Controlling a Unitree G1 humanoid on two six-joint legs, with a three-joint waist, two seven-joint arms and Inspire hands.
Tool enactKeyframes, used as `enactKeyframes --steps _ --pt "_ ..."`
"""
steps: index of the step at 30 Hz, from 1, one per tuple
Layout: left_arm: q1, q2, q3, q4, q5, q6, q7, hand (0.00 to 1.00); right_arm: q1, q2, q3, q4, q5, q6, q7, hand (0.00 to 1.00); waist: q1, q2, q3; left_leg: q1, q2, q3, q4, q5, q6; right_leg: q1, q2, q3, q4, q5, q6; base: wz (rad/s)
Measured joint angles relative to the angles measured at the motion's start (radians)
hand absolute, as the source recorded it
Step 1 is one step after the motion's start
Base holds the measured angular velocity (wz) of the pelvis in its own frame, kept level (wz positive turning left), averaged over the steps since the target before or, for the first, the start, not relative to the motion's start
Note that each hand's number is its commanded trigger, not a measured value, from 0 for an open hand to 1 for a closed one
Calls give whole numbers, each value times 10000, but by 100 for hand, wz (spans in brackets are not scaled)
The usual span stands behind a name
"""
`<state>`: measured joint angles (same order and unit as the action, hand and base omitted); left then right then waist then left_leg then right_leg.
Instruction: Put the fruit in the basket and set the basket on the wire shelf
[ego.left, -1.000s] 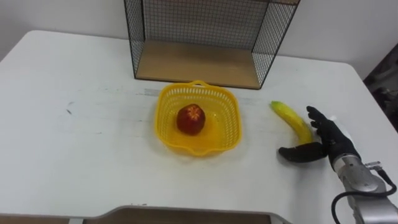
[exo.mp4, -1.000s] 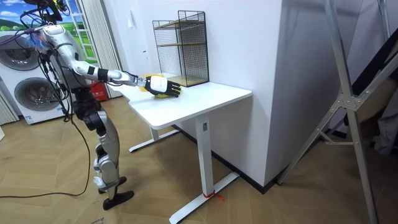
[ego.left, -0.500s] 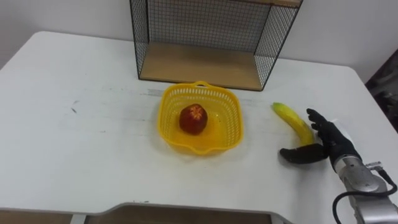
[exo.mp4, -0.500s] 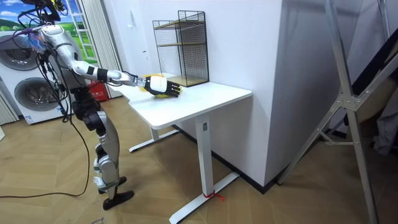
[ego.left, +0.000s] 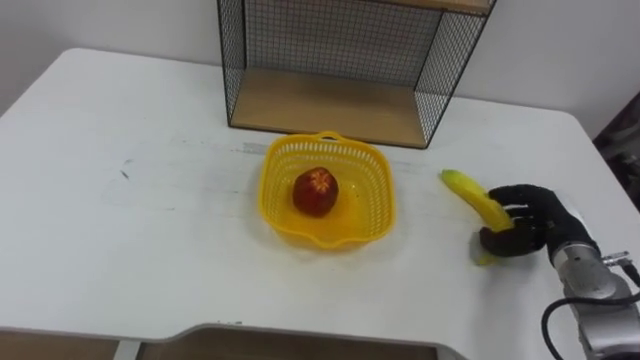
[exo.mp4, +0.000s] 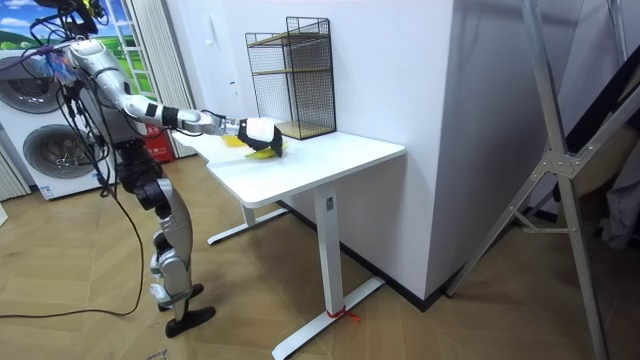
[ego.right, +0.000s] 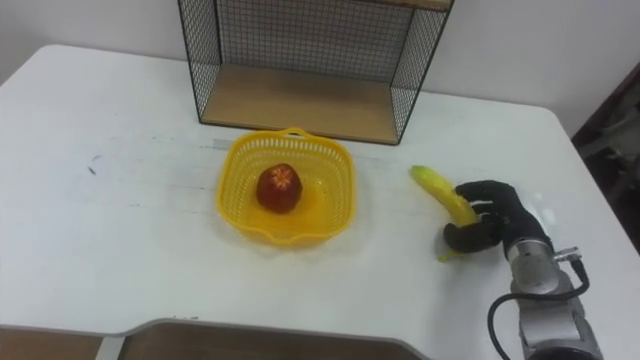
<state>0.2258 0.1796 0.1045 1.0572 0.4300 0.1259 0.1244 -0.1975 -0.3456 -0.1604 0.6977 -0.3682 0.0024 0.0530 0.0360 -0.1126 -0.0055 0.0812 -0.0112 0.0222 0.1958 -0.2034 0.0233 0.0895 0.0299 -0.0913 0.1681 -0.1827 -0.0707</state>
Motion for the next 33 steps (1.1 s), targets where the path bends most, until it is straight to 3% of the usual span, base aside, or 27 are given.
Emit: enactKeyframes --steps 10,24,33 --pt "-373 80 -90 231 -45 -5 0 0 46 15 217 77 -279 127 -197 100 1 -13 30 155 1 -20 -21 -5 3 165 -16 22 -145 -4 9 0" --pt "-406 128 -89 231 -2 7 0 0 228 24 213 -307 -280 130 -234 100 -10 0 32 108 0 54 -101 -72 46 47 16 106 -138 6 23 -2" --pt "-429 125 -380 -108 -54 43 42 0 641 67 622 -1970 -189 567 -507 100 -42 168 51 -25 31 180 -100 -69 50 -73 22 288 -85 48 43 -5"
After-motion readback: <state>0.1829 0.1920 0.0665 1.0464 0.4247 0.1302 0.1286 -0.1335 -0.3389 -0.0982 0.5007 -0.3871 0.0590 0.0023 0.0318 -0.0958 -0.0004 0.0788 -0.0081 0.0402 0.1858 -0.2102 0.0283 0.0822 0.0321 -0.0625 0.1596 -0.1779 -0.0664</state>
